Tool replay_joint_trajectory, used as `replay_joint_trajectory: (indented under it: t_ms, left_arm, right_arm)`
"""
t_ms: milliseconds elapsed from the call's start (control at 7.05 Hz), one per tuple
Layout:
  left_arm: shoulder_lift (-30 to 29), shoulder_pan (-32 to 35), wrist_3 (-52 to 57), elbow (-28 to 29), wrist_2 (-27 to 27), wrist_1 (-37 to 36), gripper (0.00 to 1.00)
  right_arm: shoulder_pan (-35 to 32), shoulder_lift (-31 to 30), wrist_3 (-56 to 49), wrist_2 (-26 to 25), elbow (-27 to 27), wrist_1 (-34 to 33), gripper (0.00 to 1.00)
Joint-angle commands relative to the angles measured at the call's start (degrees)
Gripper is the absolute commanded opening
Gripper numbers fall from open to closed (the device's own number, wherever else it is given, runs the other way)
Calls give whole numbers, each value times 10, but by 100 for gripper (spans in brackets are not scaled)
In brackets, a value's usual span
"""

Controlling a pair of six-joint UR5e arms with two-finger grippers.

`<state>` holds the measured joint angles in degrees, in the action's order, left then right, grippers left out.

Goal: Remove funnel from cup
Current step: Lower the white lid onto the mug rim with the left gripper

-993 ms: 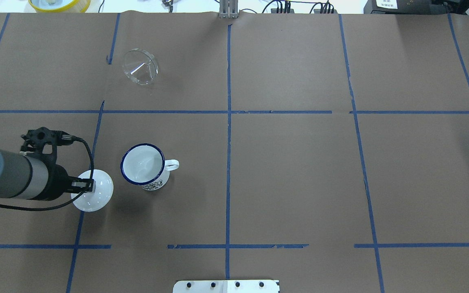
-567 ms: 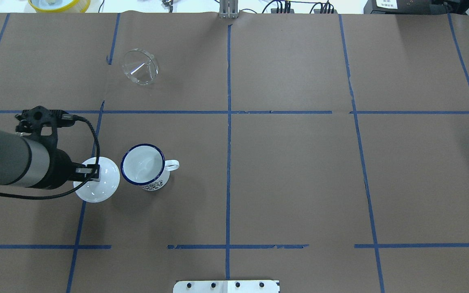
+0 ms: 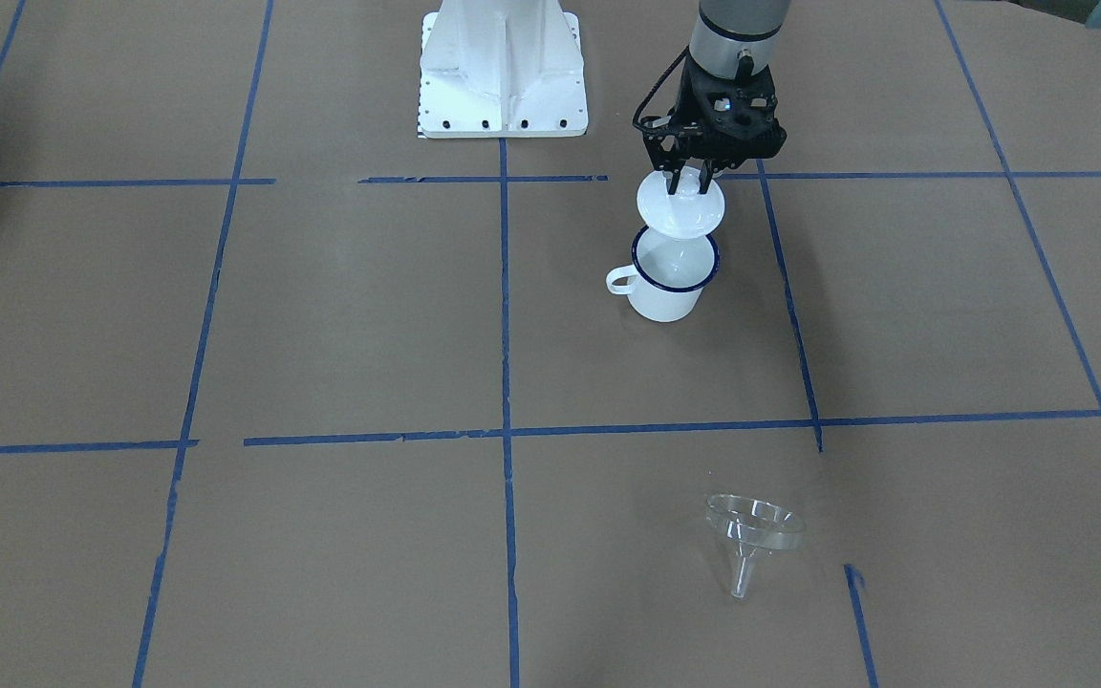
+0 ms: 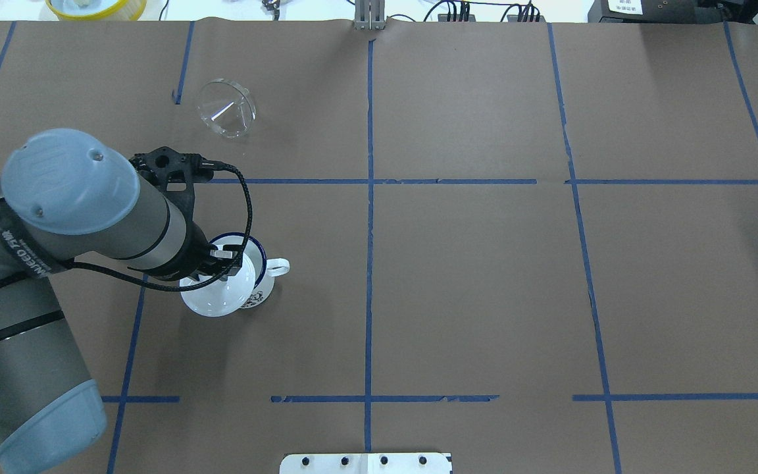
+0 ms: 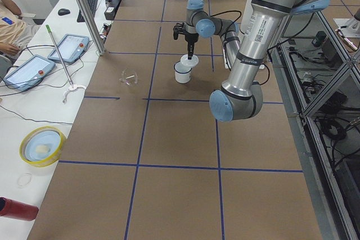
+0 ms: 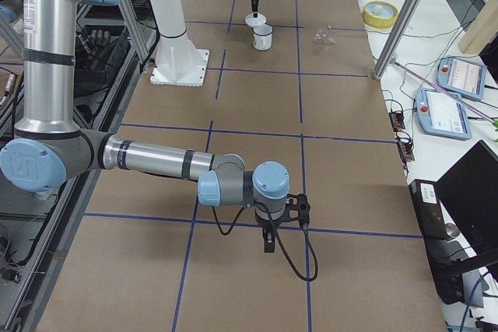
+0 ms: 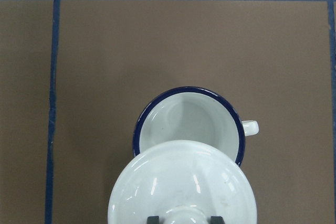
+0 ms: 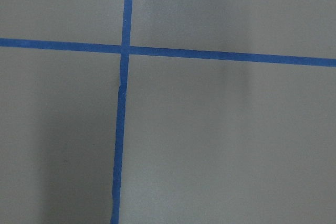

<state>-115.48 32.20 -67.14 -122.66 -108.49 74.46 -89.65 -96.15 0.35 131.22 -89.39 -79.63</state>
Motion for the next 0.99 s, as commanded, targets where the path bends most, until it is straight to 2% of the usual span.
replay_joint_trajectory:
  t_ms: [0, 851]
  left_arm:
    - [-6, 0, 5, 9, -1, 1, 0]
    - [-6, 14, 4, 52, 0, 45, 0]
  right_arm:
    - [0, 0, 0, 0, 0, 0, 100]
    - [0, 0, 0, 0, 0, 0, 100]
